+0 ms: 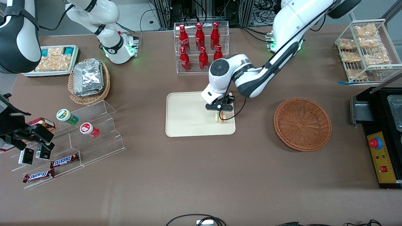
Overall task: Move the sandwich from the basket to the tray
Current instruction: 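Lift the sandwich and carry it with the left gripper over the tray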
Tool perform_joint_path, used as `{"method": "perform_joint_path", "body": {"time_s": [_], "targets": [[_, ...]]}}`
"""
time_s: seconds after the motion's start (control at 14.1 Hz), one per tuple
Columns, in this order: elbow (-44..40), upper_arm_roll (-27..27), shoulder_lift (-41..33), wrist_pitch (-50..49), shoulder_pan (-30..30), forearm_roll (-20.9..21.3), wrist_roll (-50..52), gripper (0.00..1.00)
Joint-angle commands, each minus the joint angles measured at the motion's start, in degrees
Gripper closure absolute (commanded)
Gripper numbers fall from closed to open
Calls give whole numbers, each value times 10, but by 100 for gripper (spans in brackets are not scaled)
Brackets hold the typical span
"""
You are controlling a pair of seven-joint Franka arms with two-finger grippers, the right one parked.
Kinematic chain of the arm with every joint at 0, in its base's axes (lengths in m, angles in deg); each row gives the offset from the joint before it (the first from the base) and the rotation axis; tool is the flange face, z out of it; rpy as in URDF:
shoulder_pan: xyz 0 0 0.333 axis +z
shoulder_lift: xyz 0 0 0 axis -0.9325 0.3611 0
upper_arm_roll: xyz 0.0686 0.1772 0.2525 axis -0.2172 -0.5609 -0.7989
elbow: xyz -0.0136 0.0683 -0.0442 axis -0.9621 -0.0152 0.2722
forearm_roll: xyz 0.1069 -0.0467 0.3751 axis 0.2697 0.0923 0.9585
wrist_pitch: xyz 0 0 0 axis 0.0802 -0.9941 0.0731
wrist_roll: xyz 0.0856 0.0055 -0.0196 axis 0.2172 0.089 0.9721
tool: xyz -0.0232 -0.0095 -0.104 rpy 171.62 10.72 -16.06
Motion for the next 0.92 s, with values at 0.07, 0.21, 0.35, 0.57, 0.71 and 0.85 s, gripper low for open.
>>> {"method": "perform_joint_path", "body": {"time_s": [0.07,0.21,0.35,0.57,0.71,0.85], "targets": [[-27,2,45,0,-18,33,26,100],[-26,2,48,3,-19,34,27,100],[-26,2,51,3,-19,32,47,66],[-26,1,51,1,-18,33,62,19],[-28,1,49,1,-14,33,66,11],[-38,0,46,-1,-12,27,68,1]]}}
